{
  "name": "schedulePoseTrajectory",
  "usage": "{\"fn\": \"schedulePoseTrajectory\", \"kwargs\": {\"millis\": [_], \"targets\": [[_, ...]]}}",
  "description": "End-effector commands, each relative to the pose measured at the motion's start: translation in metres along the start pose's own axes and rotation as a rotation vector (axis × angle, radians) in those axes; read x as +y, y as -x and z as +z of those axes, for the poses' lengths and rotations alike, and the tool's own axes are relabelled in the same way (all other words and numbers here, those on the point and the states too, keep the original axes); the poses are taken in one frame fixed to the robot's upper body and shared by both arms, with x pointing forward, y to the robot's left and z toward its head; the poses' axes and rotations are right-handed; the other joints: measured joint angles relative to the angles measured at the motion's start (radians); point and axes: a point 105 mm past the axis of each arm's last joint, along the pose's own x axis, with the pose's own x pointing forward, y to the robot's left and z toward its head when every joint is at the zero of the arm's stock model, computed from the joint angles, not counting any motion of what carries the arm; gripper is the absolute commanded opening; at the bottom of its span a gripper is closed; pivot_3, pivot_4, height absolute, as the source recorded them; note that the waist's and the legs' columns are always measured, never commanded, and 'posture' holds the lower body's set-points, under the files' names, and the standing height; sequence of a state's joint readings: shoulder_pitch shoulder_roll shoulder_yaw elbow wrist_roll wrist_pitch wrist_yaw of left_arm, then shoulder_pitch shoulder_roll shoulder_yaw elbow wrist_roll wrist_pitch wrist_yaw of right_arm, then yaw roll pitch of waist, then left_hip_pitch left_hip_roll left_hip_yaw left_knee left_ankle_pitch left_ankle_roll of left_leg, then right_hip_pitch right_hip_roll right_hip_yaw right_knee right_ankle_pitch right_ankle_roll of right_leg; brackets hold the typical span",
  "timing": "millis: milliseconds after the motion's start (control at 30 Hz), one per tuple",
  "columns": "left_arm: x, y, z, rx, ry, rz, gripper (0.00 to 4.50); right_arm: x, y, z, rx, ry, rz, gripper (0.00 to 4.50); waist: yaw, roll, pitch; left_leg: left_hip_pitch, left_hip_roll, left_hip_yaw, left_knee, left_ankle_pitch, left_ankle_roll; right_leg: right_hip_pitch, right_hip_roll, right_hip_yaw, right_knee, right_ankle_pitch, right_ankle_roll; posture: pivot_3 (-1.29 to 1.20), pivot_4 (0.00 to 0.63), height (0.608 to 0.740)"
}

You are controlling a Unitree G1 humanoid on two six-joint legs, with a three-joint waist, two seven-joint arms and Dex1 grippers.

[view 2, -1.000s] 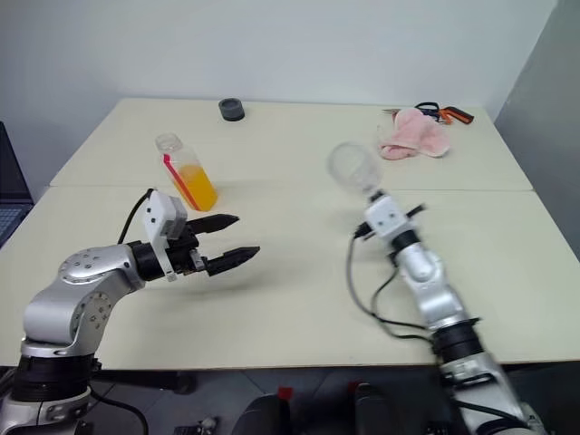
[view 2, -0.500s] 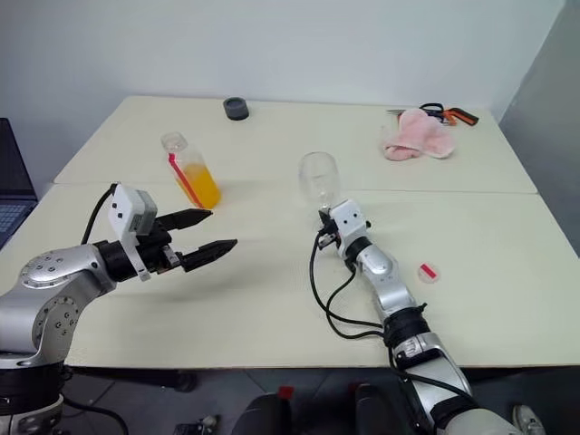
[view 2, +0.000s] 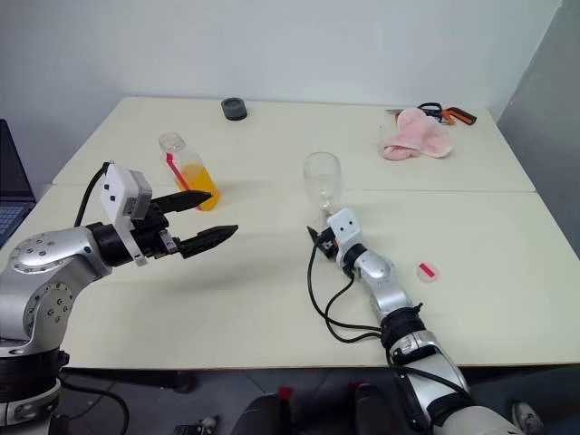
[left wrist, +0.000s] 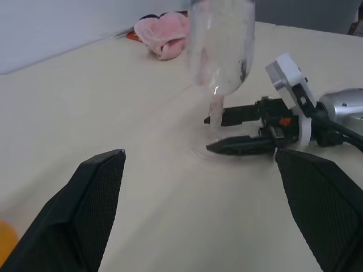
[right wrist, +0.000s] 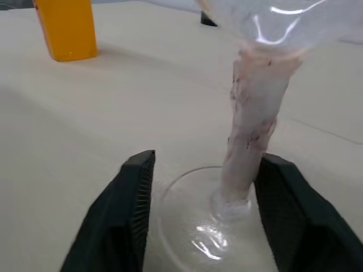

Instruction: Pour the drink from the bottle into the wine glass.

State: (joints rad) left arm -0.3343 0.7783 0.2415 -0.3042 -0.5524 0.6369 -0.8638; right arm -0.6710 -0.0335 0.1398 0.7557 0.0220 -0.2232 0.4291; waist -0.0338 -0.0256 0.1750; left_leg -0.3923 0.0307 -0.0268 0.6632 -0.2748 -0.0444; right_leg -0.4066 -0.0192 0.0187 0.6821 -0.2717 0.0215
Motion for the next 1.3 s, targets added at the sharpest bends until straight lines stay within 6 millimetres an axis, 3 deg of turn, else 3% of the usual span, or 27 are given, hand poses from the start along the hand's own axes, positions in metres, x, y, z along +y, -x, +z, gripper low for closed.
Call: {"fn": "schedulePoseTrajectory", "kwargs": {"millis": [33,67,400,533,667,767,933,1300], "targets": [[-0.002,-0.001,0.013,-0.045,-0.046,-0.009,4.50,-0.003,0.001,0.011,-0.034,-0.005,0.014,4.12,0.000,0.000,0.000,0.000,0.000,0.000,0.000,0.000,0.000,0.000,0.000,0.000,0.000,0.000,0.000,0.00,0.150,0.740],[-0.002,-0.001,0.013,-0.047,-0.045,-0.007,4.50,-0.004,0.002,0.011,-0.032,-0.014,0.015,4.49,0.000,0.000,0.000,0.000,0.000,0.000,0.000,0.000,0.000,0.000,0.000,0.000,0.000,0.000,0.000,0.00,0.150,0.740],[0.003,-0.003,-0.005,-0.044,-0.012,0.067,4.50,-0.002,0.033,0.000,0.063,-0.002,0.091,4.49,0.002,0.000,0.000,0.000,0.000,0.000,0.000,0.000,0.000,0.000,0.000,0.000,0.000,0.000,0.000,0.00,0.150,0.740],[0.017,0.003,-0.025,-0.022,0.025,0.213,4.50,0.015,0.063,0.006,0.097,0.032,0.242,4.49,0.004,0.000,0.000,-0.001,-0.001,-0.001,0.000,0.000,0.000,0.000,-0.001,0.000,-0.001,0.000,0.000,0.00,0.150,0.740],[0.043,0.020,-0.056,0.023,0.081,0.454,4.50,0.039,0.091,0.029,0.079,0.029,0.393,4.49,0.004,0.000,0.000,-0.001,0.000,-0.002,0.000,0.000,0.000,0.000,-0.001,-0.001,-0.001,0.000,0.000,0.00,0.150,0.740],[0.063,0.032,-0.069,0.016,0.131,0.592,4.50,0.044,0.090,0.049,0.037,0.038,0.372,4.49,-0.001,0.000,0.000,0.000,0.000,-0.003,0.000,0.000,0.001,0.000,0.000,-0.001,0.000,0.000,0.000,0.00,0.150,0.740],[0.086,0.027,-0.066,-0.001,0.139,0.599,4.50,0.052,0.076,0.067,-0.003,0.036,0.346,4.49,0.009,-0.001,0.000,0.000,0.000,-0.005,0.000,0.000,0.000,0.001,0.001,-0.004,0.001,0.000,0.000,0.00,0.150,0.740],[0.127,0.007,-0.062,0.040,0.087,0.552,4.50,0.059,0.061,0.075,-0.014,0.042,0.314,4.49,0.006,-0.001,-0.001,-0.002,-0.001,-0.004,0.001,0.000,0.000,0.000,0.000,-0.004,-0.001,0.000,0.000,0.00,0.150,0.740]]}}
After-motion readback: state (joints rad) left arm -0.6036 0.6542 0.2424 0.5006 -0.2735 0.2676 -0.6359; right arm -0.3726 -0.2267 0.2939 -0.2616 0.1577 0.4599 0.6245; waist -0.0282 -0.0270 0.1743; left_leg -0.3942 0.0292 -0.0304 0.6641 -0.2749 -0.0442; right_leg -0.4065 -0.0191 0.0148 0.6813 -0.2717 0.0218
